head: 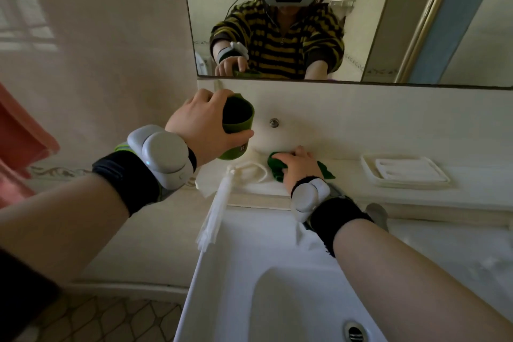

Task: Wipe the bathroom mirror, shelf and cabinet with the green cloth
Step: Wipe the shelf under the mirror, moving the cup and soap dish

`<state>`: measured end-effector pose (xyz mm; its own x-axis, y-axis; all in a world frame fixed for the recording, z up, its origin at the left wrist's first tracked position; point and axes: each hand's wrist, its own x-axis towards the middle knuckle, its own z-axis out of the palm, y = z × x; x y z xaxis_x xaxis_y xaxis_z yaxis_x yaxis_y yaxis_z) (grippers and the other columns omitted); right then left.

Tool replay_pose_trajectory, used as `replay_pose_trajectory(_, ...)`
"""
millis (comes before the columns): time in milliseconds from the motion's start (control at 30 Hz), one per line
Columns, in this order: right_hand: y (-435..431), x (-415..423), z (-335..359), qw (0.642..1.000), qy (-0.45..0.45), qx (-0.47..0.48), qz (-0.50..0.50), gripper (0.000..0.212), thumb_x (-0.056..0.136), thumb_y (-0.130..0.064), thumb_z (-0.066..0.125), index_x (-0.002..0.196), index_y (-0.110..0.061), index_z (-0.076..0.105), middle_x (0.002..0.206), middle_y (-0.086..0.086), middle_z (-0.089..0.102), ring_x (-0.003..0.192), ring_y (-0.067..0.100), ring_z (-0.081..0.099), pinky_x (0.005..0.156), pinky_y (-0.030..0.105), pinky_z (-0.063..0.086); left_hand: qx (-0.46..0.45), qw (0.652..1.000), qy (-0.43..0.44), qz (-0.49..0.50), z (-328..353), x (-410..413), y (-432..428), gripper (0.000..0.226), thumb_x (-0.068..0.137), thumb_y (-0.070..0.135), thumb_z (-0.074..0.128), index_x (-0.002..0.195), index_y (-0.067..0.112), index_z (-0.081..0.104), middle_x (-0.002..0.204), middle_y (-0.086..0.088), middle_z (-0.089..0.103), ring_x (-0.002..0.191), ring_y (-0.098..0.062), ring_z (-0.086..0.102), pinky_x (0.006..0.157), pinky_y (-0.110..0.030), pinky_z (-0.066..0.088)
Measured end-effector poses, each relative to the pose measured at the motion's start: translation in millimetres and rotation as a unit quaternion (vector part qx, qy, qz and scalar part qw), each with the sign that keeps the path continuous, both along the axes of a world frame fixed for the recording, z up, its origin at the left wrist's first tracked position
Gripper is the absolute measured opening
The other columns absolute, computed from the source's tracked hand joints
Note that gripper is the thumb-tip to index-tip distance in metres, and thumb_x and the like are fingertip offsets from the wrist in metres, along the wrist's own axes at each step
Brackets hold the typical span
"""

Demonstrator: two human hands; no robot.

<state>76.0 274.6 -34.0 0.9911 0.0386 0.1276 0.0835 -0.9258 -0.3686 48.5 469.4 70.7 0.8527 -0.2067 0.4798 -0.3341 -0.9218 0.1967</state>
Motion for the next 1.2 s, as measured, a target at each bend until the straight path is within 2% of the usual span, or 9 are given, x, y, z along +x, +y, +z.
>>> replay_pose_trajectory(167,2.3,-19.5,-8.9,0.999,-0.044,0.004,0.014,0.046,0.088,-0.005,0.047,0.126,-0.030,0.053,0.119,0.005,0.041,0.107,0.026,0.034,0.090,0.034,0.036,0.001,1.000,-0.008,0.001,4.9,-5.6,-1.0,0.072,0.074,0.064,0.058,0.133,0.029,0.038,0.123,-0.003,0.048,0.105,-0.025,0.050,0.079,-0.032,0.042)
replay_pose_trajectory(400,6.1,-33.6,-13.0,0.998,-0.061,0.002,0.014,0.043,0.089,-0.006,0.047,0.125,-0.030,0.053,0.116,0.002,0.042,0.105,0.023,0.034,0.086,0.033,0.038,0.009,1.000,-0.012,0.005,10.4,-4.7,-0.4,0.072,0.074,0.064,0.058,0.134,0.029,0.037,0.125,-0.003,0.048,0.107,-0.025,0.050,0.081,-0.034,0.044)
replay_pose_trajectory(567,5.6,-28.3,-9.8,0.999,-0.046,-0.007,0.014,0.044,0.089,-0.007,0.046,0.127,-0.031,0.051,0.118,0.002,0.041,0.108,0.024,0.034,0.087,0.034,0.039,0.007,1.000,-0.009,0.002,7.6,-2.3,-1.2,0.073,0.074,0.064,0.058,0.134,0.029,0.036,0.125,-0.003,0.048,0.107,-0.026,0.051,0.084,-0.036,0.047)
replay_pose_trajectory(833,8.5,-9.3,-6.4,1.000,-0.021,-0.015,0.000,0.047,0.088,-0.008,0.045,0.127,-0.032,0.050,0.119,0.004,0.039,0.110,0.026,0.033,0.087,0.035,0.040,0.006,1.000,0.000,0.004,1.0,-0.3,-0.8,0.073,0.074,0.065,0.057,0.134,0.029,0.036,0.123,-0.003,0.048,0.104,-0.024,0.051,0.080,-0.032,0.044)
replay_pose_trajectory(1200,11.1,24.3,-0.8,0.999,0.031,-0.040,-0.012,0.046,0.087,-0.016,0.046,0.129,-0.034,0.045,0.129,0.008,0.034,0.117,0.032,0.031,0.095,0.040,0.037,0.004,1.000,0.008,0.014,0.0,-8.3,2.0,0.070,0.075,0.063,0.057,0.133,0.029,0.037,0.122,-0.002,0.049,0.103,-0.022,0.050,0.079,-0.031,0.043)
